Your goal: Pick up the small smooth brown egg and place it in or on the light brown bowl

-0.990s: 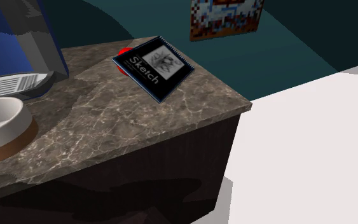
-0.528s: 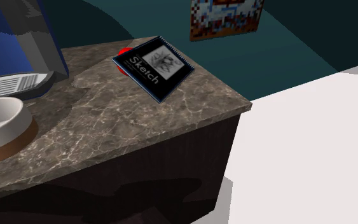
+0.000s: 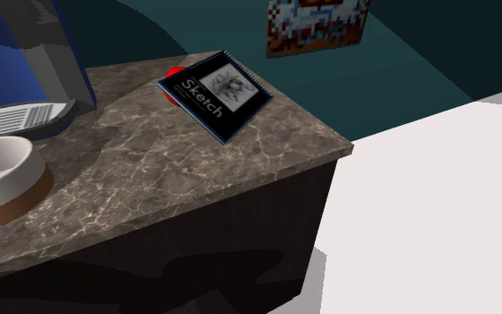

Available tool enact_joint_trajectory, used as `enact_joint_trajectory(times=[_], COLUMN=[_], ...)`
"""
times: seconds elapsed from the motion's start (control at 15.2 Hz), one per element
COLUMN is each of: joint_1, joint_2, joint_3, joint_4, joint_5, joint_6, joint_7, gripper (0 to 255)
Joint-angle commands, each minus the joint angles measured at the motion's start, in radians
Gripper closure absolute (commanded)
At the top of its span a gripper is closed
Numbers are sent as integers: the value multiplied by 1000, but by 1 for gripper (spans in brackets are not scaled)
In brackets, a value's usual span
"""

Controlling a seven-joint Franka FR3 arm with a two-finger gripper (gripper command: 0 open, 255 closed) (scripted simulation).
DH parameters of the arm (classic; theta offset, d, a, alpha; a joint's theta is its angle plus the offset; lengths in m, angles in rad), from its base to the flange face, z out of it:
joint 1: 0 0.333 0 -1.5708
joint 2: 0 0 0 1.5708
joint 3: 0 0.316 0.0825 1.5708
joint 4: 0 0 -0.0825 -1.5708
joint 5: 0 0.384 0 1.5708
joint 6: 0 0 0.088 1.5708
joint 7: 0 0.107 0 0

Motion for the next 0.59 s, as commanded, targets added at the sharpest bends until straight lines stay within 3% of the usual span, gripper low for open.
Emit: enact_joint_trajectory(times=[0.0,0.07,0.4,0.53], joint_1=[0,0,0,-7], joint_2=[0,0,0,18], joint_3=[0,0,0,-13], joint_4=[0,0,0,80], joint_5=[0,0,0,-14], joint_6=[0,0,0,-63], joint_7=[0,0,0,11], gripper=[255,0,0,0])
